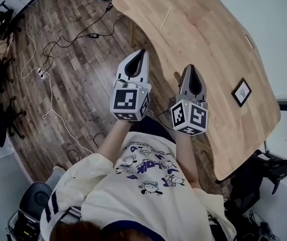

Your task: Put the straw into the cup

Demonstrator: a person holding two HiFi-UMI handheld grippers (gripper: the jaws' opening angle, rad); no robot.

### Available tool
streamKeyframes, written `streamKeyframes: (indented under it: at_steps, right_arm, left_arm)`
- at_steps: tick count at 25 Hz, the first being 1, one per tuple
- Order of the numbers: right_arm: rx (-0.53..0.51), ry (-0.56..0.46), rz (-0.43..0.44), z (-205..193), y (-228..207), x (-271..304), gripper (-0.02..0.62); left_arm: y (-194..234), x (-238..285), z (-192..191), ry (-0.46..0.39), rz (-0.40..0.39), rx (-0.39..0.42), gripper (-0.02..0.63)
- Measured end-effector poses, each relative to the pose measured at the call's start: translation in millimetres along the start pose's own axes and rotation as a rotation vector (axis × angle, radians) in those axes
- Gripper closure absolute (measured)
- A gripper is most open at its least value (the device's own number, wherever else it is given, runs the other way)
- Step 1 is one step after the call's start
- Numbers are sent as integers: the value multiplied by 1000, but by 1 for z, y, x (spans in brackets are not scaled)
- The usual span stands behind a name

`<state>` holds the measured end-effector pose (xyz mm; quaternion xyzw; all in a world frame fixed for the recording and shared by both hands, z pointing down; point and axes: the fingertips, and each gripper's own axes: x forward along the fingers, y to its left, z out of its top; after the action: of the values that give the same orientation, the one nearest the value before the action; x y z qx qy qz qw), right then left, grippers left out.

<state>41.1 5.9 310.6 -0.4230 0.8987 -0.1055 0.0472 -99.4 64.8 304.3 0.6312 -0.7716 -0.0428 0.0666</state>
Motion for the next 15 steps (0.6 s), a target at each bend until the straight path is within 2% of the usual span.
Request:
streamKeyframes:
  at_steps: [15]
  right_arm:
    - [23,20,-4,4,-35,51,598]
  left_arm:
    - [2,54,-3,28,21,-27,584]
